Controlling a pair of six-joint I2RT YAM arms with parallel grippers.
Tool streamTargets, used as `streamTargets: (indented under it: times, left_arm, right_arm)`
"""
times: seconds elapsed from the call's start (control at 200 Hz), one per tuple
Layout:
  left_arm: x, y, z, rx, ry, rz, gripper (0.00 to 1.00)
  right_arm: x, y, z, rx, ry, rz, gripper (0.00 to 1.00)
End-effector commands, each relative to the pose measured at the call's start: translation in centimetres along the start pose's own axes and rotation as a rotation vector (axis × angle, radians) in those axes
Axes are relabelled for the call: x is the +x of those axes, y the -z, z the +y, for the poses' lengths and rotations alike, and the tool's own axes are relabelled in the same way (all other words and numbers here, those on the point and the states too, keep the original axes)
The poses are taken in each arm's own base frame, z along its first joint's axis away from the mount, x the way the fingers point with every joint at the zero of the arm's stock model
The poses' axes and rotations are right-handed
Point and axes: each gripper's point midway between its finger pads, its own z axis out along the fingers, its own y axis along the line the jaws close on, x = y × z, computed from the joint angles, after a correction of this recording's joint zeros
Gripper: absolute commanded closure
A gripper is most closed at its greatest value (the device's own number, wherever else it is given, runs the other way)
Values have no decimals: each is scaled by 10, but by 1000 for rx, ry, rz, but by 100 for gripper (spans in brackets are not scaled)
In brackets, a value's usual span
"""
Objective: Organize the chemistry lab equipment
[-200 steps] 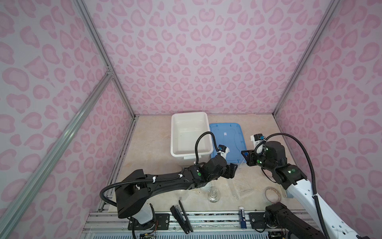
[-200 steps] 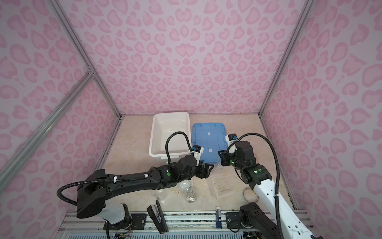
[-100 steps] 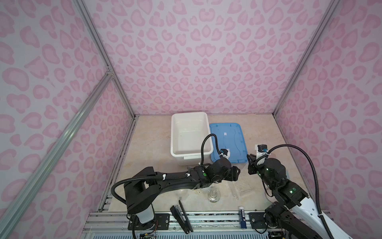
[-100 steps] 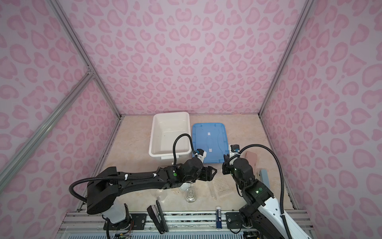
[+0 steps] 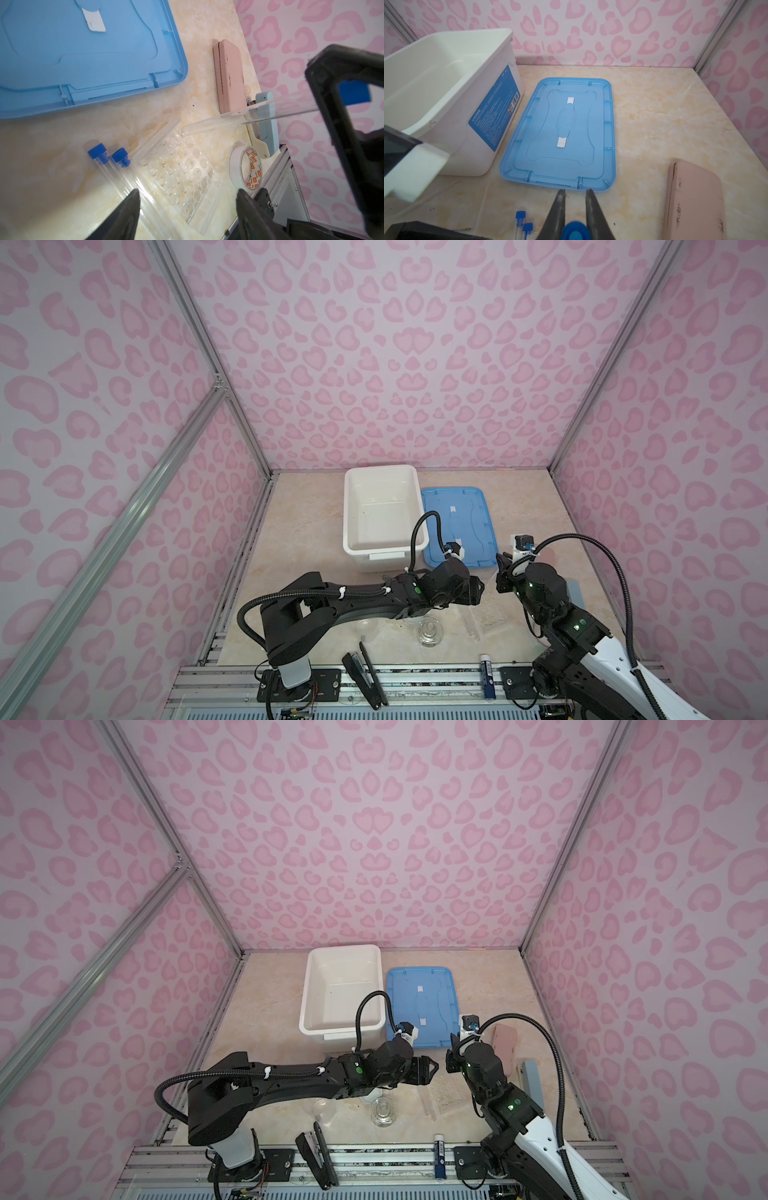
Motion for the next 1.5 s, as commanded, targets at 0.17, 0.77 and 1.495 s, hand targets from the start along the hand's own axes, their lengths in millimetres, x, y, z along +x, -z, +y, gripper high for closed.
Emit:
streamTargets:
  times: [0.17, 0.77, 1.495]
  left_arm:
    - [-1, -5, 4, 3, 36, 1, 26]
    - [-7, 12, 41, -245, -81, -24, 32]
    - [32, -30, 72, -384, -72, 212, 63]
  right_arm:
    - [6, -7, 1, 9, -7, -24, 82]
    - [-23, 14, -12, 76, -98, -119, 1]
    - [-48, 9, -30, -7, -264, 100, 2]
